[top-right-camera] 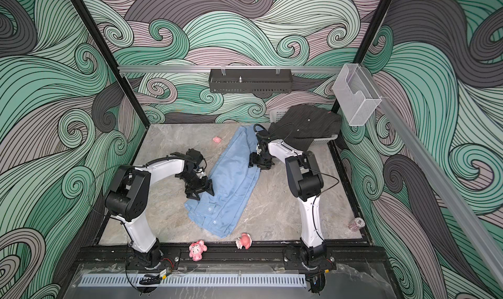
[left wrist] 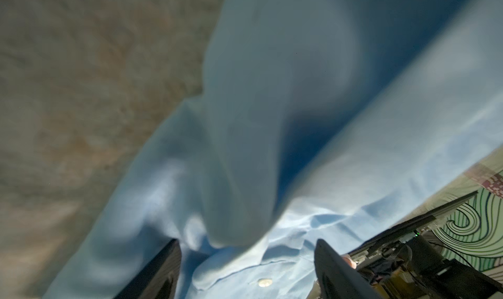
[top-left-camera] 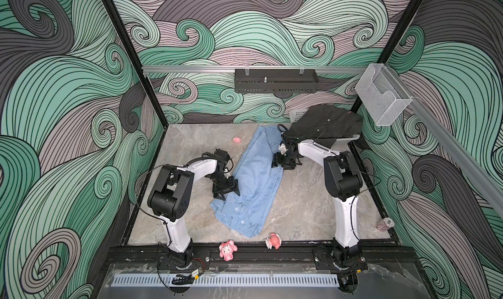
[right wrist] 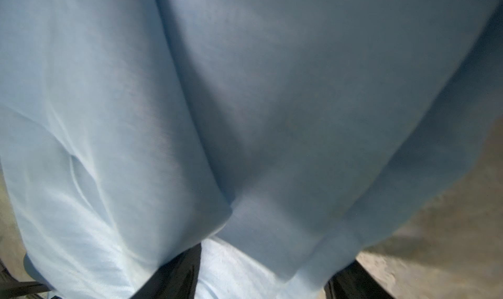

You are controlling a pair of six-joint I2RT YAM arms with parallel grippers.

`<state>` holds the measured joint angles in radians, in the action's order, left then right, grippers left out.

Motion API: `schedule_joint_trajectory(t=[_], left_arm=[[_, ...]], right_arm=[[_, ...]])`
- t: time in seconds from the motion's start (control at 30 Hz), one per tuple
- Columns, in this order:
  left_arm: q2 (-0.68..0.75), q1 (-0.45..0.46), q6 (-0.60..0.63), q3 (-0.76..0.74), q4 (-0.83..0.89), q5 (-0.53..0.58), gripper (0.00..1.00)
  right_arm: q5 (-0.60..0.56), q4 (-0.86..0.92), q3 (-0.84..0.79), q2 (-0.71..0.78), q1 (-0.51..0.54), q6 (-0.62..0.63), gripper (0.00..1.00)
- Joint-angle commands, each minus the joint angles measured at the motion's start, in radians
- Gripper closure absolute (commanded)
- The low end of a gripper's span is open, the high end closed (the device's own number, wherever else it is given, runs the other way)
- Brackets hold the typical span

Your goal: Fold and stack the long sleeve shirts

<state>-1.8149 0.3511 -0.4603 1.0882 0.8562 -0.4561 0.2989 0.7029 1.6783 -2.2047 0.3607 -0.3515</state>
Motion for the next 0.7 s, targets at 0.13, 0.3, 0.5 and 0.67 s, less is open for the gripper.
schedule_joint_trajectory(t=[0.13, 0.3, 0.5, 0.67], left_arm=[[0.055, 0.040, -0.176, -0.161, -0.190, -0.190, 0.26], [0.134, 0.087, -0.273, -0.172, -0.242, -0.204, 0.25], [0.294, 0.063, -0.253, -0.078, -0.096, -0.078, 0.21], [0.384, 0.026, -0.214, -0.015, 0.009, 0.002, 0.20]], right_arm=[[0.077, 0.041, 0.208, -0.159, -0.002, 0.084, 0.33], [0.064, 0.082, 0.305, -0.174, -0.003, 0.080, 0.32], [-0.056, 0.105, 0.217, -0.011, -0.014, 0.044, 0.30], [-0.109, 0.124, 0.086, 0.166, -0.031, 0.027, 0.28]])
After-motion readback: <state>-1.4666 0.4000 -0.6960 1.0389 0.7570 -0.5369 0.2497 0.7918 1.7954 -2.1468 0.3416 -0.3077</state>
